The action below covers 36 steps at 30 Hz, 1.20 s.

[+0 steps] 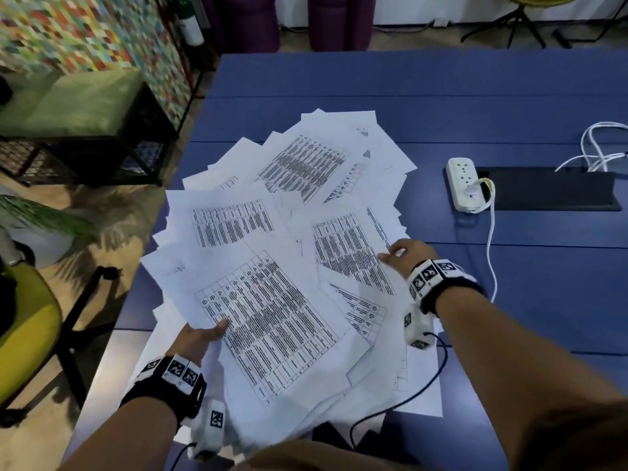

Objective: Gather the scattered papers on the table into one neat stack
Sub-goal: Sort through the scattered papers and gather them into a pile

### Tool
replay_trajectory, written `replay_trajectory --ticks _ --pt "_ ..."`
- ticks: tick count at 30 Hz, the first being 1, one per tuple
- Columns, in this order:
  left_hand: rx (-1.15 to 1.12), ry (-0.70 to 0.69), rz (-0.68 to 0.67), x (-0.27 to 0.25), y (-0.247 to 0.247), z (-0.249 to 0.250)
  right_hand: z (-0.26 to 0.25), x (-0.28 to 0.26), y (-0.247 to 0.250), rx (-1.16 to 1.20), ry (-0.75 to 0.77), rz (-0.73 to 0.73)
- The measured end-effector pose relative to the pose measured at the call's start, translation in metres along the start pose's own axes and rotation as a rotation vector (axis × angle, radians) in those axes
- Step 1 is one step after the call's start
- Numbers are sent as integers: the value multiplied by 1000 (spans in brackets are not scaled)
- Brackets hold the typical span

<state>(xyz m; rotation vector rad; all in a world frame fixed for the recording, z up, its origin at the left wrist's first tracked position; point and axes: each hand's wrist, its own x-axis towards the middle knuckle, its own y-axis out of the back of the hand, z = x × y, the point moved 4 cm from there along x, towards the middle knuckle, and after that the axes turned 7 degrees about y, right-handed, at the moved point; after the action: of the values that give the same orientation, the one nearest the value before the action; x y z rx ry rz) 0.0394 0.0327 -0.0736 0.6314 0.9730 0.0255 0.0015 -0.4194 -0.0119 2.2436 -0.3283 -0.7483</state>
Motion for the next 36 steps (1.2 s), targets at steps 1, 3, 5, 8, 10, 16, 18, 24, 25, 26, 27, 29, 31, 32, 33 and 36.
replay_trajectory --ticks 1,3,5,8,10,16,18,24,25,26,27,29,31,32,33,36 --pt "-42 -7 0 22 0 -10 -7 3 -3 -39 32 -35" --pt "-103 17 -41 23 1 -11 -18 10 -8 -81 76 -78" --pt "-138 17 -33 10 4 -4 -23 15 -8 -108 85 -77" --pt "-200 14 -42 34 10 -20 -25 15 -5 -212 94 -143" --pt "-264 11 -71 63 9 -38 -23 9 -9 -295 81 -230" --pt "-326 -43 -145 -18 7 3 -38 -33 -53 -289 115 -345" --pt "-329 -32 -164 -14 7 1 -46 -54 -72 -319 171 -416" --pt "-162 -49 -175 -14 12 4 -55 -93 -104 -183 160 -414" --pt "-125 -41 -170 -18 15 5 -51 -97 -104 -150 151 -416" --pt "-127 -59 -192 -22 15 8 -47 -100 -104 -142 139 -431" --pt "-129 -33 -221 -15 14 4 -41 -102 -105 -168 127 -467" --pt "-178 2 -307 0 13 -5 -34 -108 -103 -229 111 -513" --pt "-234 -36 -343 56 5 -30 -28 -106 -97 -271 113 -466" --pt "-233 -40 -355 63 4 -33 -27 -103 -90 -301 114 -418" --pt "-243 -32 -365 59 7 -31 -27 -99 -81 -295 104 -357" --pt "-285 -51 -301 21 25 -13 -29 -79 -48 -267 61 -179"
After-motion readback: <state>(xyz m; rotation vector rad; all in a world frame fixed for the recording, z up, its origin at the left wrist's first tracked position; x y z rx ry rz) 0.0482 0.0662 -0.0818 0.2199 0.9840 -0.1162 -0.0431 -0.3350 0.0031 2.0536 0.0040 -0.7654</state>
